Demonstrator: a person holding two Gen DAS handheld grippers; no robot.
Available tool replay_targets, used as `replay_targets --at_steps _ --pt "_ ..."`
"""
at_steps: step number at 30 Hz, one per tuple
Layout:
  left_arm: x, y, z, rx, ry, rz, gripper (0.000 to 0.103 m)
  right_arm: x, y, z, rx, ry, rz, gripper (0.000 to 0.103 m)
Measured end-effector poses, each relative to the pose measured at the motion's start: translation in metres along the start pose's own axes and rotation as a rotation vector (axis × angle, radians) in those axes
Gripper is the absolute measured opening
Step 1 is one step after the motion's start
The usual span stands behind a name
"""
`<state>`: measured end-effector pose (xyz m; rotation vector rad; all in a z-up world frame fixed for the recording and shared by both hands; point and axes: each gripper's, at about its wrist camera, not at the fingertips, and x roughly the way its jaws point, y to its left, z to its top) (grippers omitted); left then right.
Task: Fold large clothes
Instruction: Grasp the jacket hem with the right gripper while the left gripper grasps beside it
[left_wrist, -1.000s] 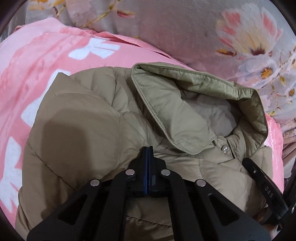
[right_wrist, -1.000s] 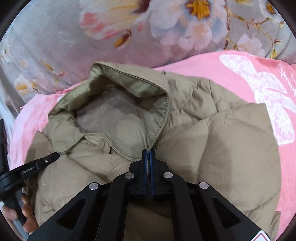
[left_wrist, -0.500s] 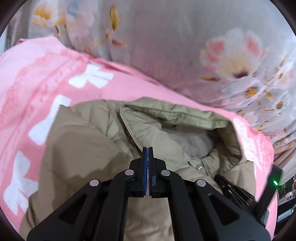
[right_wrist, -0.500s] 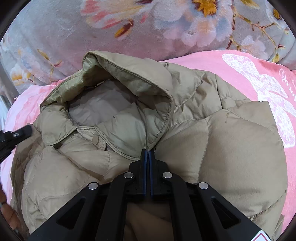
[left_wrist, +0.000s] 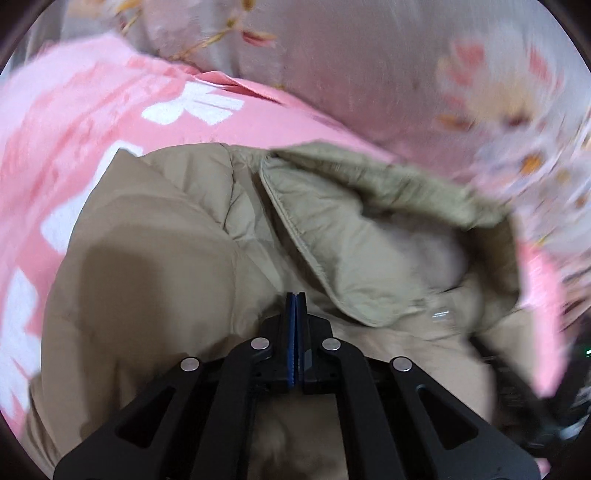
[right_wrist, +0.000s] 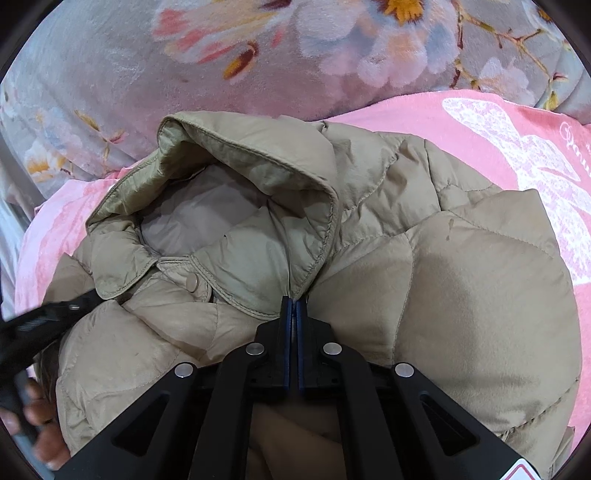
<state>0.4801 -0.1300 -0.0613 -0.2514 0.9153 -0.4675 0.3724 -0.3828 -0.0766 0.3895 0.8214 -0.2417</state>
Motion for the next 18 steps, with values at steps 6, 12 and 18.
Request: replay_targets --at_steps 6,12,18 --pt "-0.021 -0.019 0.02 0.001 -0.044 -0.068 0.0 0.0 0.0 0.0 0.0 -0.002 0.0 0.0" --pt "0.042 -0.022 0.011 0.019 0.119 -0.011 0.0 0.0 0.0 0.0 0.009 -0.001 0.01 0.001" --pt "0.04 -0.031 -0.001 0.11 0.093 0.042 0.0 -0.005 0.0 0.001 0.013 0.035 0.016 0.001"
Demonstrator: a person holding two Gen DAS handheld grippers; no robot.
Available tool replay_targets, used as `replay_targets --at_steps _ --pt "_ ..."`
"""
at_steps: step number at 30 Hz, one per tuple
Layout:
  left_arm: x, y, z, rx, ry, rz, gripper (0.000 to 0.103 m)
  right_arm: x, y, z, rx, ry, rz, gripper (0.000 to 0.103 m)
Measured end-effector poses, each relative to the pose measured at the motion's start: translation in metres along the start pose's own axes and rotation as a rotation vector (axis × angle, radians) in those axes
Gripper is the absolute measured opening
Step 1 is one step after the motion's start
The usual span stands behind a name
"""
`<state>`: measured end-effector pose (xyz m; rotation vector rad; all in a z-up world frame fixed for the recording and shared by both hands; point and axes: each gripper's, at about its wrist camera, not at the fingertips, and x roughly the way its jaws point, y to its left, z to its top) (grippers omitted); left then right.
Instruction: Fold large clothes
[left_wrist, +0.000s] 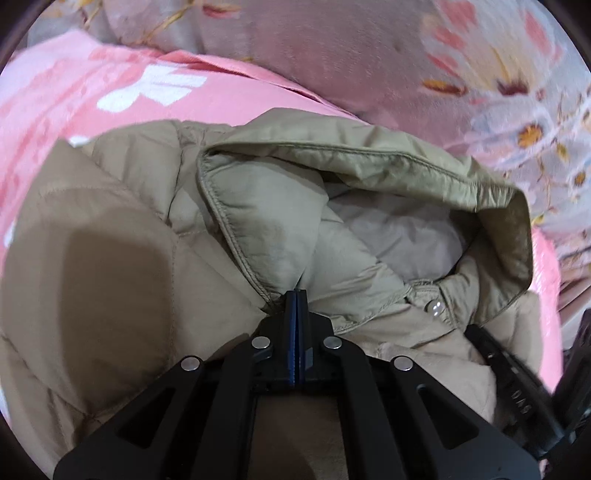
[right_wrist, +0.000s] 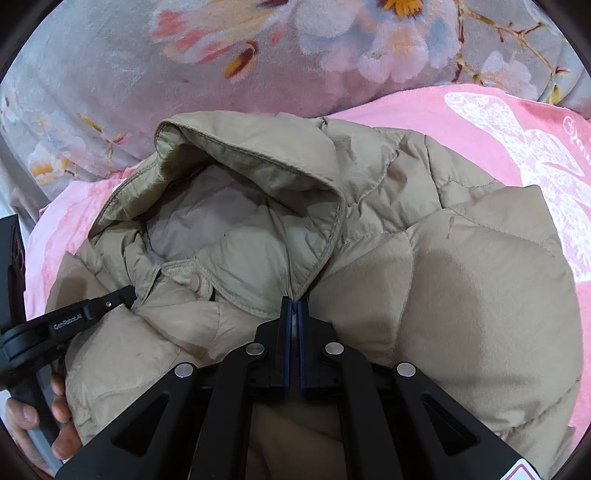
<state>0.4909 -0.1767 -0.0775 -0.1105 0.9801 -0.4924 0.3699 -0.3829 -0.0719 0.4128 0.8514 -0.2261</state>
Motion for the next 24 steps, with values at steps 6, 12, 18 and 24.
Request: replay_targets --at_steps 6,12,18,24 --pt "-0.048 0.003 -0.004 0.086 -0.038 0.016 0.0 -0.058 -0.002 0.003 -0.072 -0.079 -0.072 0.011" --pt "-0.08 -0.009 0.071 0.001 -0.144 -0.01 0.0 -0.065 0.01 0.086 0.031 -0.199 -0.001 0.011" --pt "-0.023 -0.024 0.114 -0.092 -0.066 -0.006 0.025 0.0 0.032 0.114 0.045 -0.148 0.028 0.012" --pt "0.001 -0.017 0.073 0.016 0.006 -0.003 0.024 0.009 0.043 0.07 -0.139 -0.079 -0.013 0.008"
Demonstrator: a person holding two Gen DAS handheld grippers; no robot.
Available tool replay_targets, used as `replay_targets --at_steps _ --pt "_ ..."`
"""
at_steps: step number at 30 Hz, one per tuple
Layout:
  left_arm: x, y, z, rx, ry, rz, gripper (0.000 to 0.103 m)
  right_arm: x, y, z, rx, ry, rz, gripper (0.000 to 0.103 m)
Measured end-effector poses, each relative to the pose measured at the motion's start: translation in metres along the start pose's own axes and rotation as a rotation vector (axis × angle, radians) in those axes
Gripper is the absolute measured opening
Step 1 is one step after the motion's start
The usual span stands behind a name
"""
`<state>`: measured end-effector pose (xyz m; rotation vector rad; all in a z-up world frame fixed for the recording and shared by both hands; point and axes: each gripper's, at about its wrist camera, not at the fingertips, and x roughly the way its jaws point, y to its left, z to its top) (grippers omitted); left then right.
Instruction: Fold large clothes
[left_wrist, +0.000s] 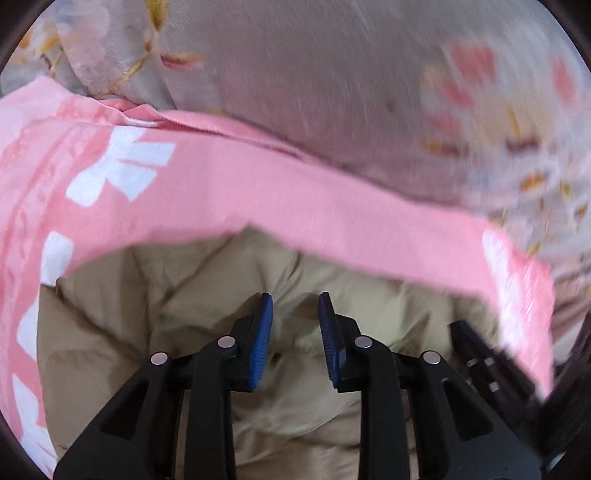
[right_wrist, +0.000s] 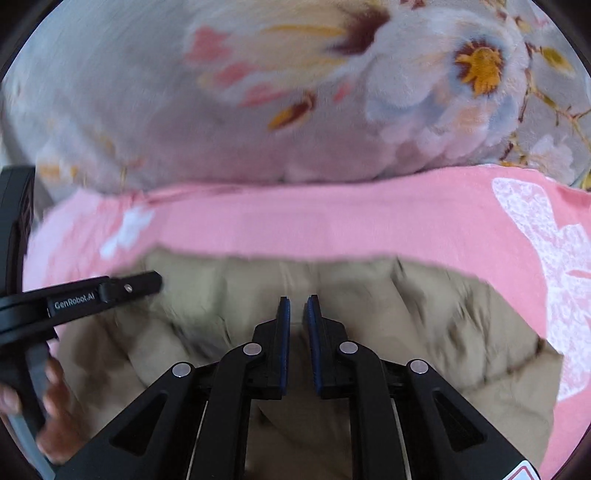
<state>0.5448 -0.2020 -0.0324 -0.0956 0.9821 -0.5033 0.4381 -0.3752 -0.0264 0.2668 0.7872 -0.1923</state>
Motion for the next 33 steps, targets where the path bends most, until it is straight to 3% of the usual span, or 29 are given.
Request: replay_targets --at_steps 1,6,12,19,33 --pt "0.002 0.003 -0.008 0.011 0.003 -0.001 0.024 -0.001 -0.002 -0.007 -0.015 0.006 -0.024 0.001" --pt "0.009 0.012 -0.027 0.022 0.012 -0.011 0.022 0.006 -0.013 -0.015 -0.005 0.028 -0.052 0.0" --pt "0.015 0.017 -0.037 0.031 -0.034 -0.016 0.021 0.025 -0.011 -0.024 -0.014 0.023 -0.088 0.0" --pt "0.019 0.001 -0.047 0.109 -0.095 0.081 0.021 0.029 -0.012 -0.026 -0.015 0.017 -0.093 0.0" --pt "0.027 -0.015 -0.048 0.181 -0.106 0.19 0.02 0.031 -0.007 -0.025 -0.042 0.016 -0.128 0.0"
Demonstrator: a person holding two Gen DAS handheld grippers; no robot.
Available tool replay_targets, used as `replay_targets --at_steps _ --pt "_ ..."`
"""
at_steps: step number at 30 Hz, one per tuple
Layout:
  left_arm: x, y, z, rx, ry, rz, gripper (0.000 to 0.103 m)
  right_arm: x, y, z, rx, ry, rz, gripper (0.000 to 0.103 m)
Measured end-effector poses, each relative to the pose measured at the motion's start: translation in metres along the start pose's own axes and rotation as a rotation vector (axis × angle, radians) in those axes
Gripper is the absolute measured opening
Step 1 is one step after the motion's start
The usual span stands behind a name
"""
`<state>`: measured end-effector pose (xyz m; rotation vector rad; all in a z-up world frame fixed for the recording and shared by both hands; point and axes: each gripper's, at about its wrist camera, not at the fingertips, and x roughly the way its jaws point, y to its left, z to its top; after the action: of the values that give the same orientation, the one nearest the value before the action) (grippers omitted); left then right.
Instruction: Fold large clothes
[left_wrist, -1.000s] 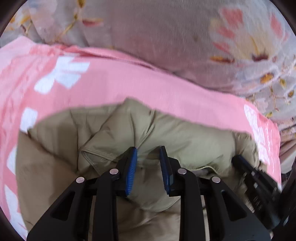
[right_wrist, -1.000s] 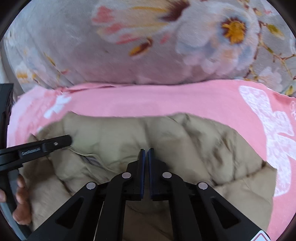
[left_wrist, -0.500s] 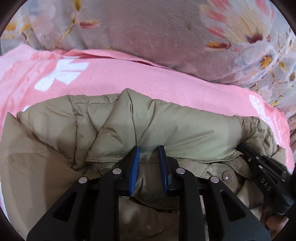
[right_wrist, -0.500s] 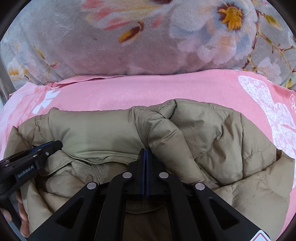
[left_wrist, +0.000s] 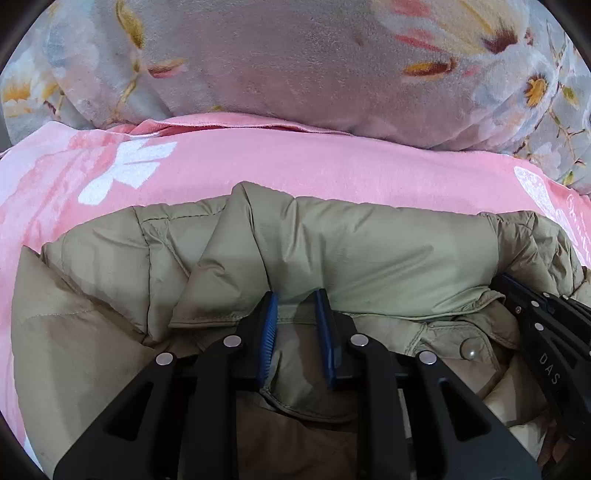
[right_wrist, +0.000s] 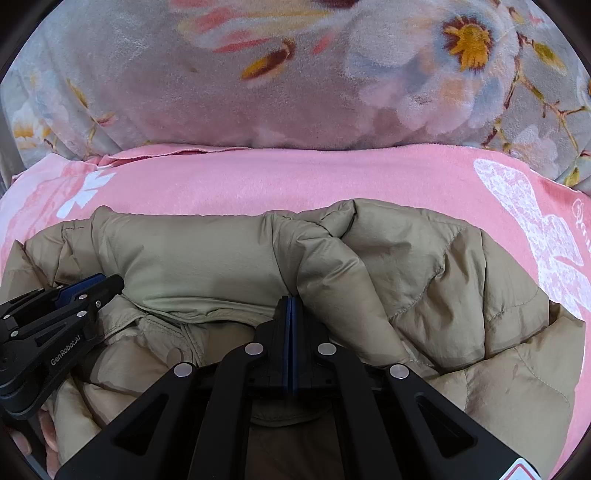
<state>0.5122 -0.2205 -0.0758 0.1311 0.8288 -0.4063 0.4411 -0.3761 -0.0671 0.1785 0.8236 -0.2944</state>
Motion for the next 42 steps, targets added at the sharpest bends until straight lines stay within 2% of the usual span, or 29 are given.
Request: replay_targets --at_steps 27,34,35,36,37,38,39,40,42 --pt "0.0 -0.013 -0.001 0.055 -0.004 0.082 0.021 0.002 0.0 0.0 -0.004 0.0 -0.005 0.0" --pt "-0.008 -0.023 -0.005 0.099 -0.002 0.156 0.022 -0.01 -0.008 -0.003 0.026 0.003 0.037 0.0" --pt "-0.018 -0.024 -0.009 0.11 0.004 0.178 0.029 -0.022 -0.008 -0.006 0.031 0.008 0.027 0.001" --pt "-0.028 -0.024 -0.013 0.114 0.004 0.191 0.042 -0.037 -0.008 -0.011 0.039 0.005 0.006 0.009" --pt "-0.048 -0.021 -0.021 0.107 -0.009 0.199 0.053 -0.064 -0.009 -0.022 0.049 -0.017 0.016 0.025" --pt "-0.069 -0.016 -0.03 0.094 -0.027 0.193 0.076 -0.085 -0.01 -0.032 0.048 -0.03 0.037 0.037" --pt "-0.092 -0.008 -0.042 0.074 -0.049 0.157 0.084 -0.108 -0.011 -0.044 0.039 -0.038 0.059 0.053" --pt "-0.11 0.0 -0.052 0.055 -0.054 0.119 0.084 -0.137 -0.014 -0.062 0.019 -0.054 0.074 0.058" --pt "-0.143 0.022 -0.076 0.005 -0.013 0.054 0.086 -0.183 -0.02 -0.097 -0.025 -0.068 0.061 0.065"
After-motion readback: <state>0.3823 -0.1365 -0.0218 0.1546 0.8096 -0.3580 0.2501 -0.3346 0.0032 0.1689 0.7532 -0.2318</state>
